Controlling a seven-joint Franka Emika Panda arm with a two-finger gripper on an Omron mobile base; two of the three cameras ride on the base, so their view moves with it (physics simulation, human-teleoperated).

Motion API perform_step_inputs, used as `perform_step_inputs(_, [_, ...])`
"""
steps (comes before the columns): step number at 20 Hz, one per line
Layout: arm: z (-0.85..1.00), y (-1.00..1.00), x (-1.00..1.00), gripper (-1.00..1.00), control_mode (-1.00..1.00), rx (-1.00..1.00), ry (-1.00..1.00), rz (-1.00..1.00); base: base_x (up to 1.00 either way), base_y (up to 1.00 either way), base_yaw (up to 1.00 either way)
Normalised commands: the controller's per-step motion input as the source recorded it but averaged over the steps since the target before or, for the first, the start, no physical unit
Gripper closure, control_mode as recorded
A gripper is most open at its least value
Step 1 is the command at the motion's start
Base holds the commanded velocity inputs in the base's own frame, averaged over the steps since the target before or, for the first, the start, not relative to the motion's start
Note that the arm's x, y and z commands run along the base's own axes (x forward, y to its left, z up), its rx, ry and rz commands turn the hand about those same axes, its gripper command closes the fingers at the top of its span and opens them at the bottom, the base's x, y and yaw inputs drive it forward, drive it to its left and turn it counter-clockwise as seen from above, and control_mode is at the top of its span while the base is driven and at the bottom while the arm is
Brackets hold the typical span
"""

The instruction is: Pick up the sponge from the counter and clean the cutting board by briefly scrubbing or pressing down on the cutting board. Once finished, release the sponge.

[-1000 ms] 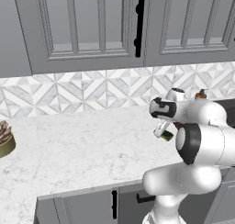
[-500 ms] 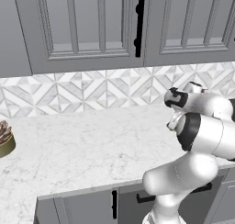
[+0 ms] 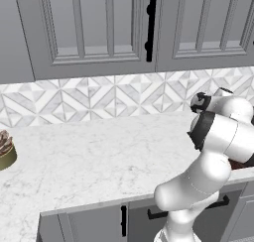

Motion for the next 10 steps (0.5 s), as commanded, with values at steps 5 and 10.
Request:
perform_step_inputs(5, [0.0, -0.28, 0.32, 1.0, -1.0, 0.0, 0.0, 0.0, 0.0, 0.0, 0.0])
perform_step_inputs(10, [-0.05, -0.25, 0.1, 1.0, -1.0, 0.0, 0.0, 0.02, 0.0, 0.0, 0.0])
